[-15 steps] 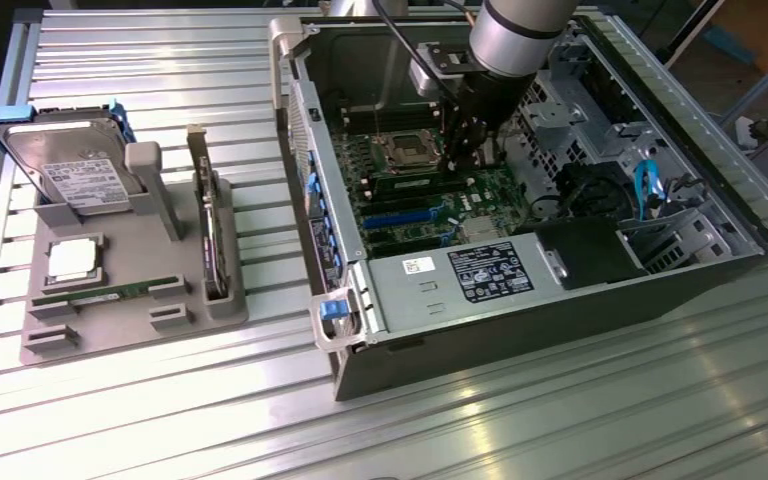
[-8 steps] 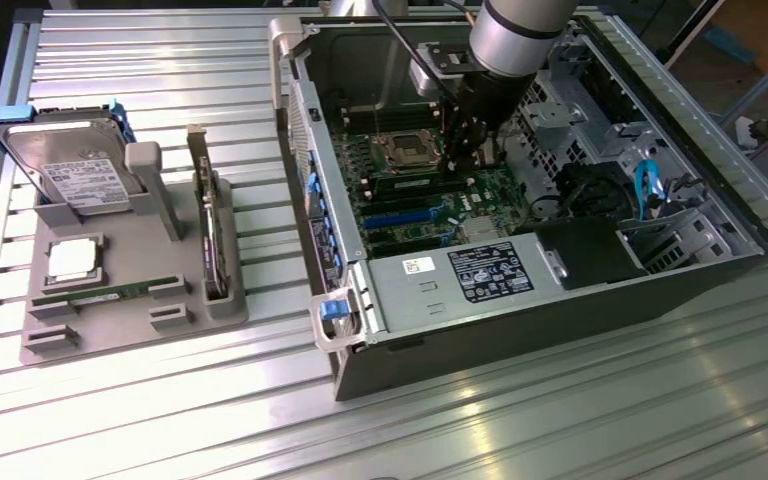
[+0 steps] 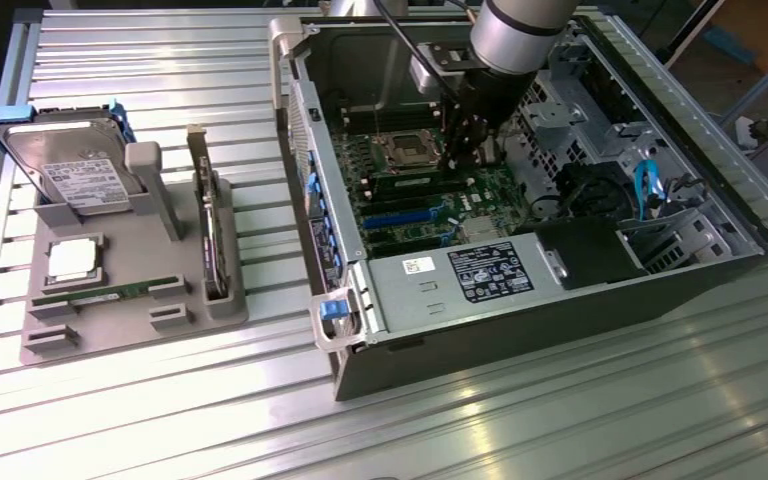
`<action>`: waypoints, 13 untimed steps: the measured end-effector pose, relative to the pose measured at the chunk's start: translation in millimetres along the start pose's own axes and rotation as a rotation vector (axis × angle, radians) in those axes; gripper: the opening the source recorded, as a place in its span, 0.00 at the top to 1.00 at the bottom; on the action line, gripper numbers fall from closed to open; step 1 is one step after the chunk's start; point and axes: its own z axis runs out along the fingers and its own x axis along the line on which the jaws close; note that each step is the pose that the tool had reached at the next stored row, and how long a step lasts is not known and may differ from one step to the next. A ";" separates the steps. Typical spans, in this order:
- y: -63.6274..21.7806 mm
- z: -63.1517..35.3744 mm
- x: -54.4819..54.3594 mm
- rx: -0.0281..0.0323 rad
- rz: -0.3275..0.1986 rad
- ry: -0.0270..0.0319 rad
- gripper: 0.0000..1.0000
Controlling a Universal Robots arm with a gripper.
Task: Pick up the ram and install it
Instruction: 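Insert the ram into the slot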
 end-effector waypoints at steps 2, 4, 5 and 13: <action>0.0 -0.1 0.0 -0.0001 0.000 0.0002 0.88; 0.0 -0.1 0.0 -0.0002 0.000 0.0004 0.88; 0.0 0.2 0.0 -0.0001 0.000 0.0004 0.88; -0.2 5.8 0.2 -0.0001 0.000 0.0002 0.88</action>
